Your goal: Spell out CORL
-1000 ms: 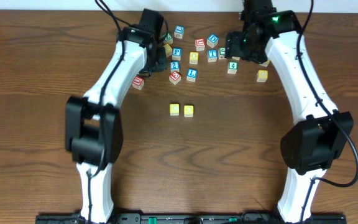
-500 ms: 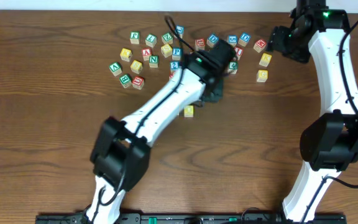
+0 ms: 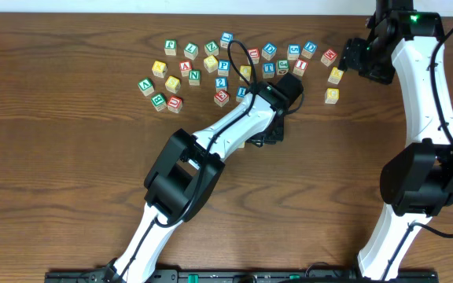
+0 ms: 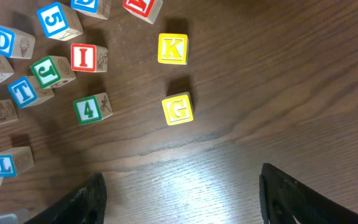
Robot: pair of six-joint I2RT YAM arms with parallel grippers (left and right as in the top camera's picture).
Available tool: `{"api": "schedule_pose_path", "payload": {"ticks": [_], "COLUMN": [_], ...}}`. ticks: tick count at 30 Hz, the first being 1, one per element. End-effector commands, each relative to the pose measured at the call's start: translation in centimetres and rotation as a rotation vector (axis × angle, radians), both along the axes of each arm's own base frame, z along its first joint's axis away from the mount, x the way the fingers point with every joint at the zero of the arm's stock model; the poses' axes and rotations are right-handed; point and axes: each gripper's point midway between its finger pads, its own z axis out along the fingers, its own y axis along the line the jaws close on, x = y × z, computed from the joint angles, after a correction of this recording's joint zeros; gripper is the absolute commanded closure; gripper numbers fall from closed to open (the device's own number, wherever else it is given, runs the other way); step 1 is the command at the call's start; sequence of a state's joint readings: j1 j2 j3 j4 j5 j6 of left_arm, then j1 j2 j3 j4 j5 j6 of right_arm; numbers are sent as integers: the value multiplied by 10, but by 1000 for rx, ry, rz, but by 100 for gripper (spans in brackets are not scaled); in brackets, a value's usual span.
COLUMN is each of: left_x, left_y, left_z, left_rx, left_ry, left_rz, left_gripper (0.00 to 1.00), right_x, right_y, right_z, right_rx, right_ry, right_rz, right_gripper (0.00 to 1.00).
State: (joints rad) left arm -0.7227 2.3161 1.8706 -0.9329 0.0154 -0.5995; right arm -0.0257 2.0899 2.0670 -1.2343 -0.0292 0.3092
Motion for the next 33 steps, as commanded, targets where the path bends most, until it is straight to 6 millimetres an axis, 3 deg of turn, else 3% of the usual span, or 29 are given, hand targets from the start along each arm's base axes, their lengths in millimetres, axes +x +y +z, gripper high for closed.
{"api": "schedule_pose_path", "payload": {"ticks": [1,3,5,9,12,15,17,19,21,23,25,27,29,33], "left_x": [2,2,2,1,5,16,31,41,52,57,63,67,67,64], "left_y": [9,9,9,9,6,3,16,31,68,97,146,210,253,310], "left_z": [-9,-9,-9,-9,6,38,97,135,191,216,240,253,255,245], "left_rx": [37,37,37,36,15,-25,-90,-130,-172,-173,-133,-33,50,108], "left_ry": [1,1,2,5,-22,-84,-176,-245,-348,-397,-454,-492,-495,-455], "left_rz": [17,17,17,16,-5,-35,-20,0,43,85,183,314,401,525], "left_gripper": [73,72,57,53,52,52,50,49,48,48,48,48,48,48], "right_x": [2,2,2,2,2,2,2,2,6,11,19,29,33,46], "right_y": [-5,-5,-5,-5,-4,-4,-3,2,21,41,71,116,145,219], "right_z": [0,1,0,0,1,0,0,1,2,5,10,18,18,-11], "right_rx": [-4,-4,-4,-4,-3,-4,-3,-2,40,90,134,158,171,216], "right_ry": [-3,-4,-4,-4,-4,-4,-4,-5,-20,-46,-91,-156,-188,-219], "right_rz": [1,1,1,1,2,2,5,15,52,93,154,203,227,173], "right_gripper": [26,26,25,25,25,25,24,24,25,26,27,28,27,16]}}
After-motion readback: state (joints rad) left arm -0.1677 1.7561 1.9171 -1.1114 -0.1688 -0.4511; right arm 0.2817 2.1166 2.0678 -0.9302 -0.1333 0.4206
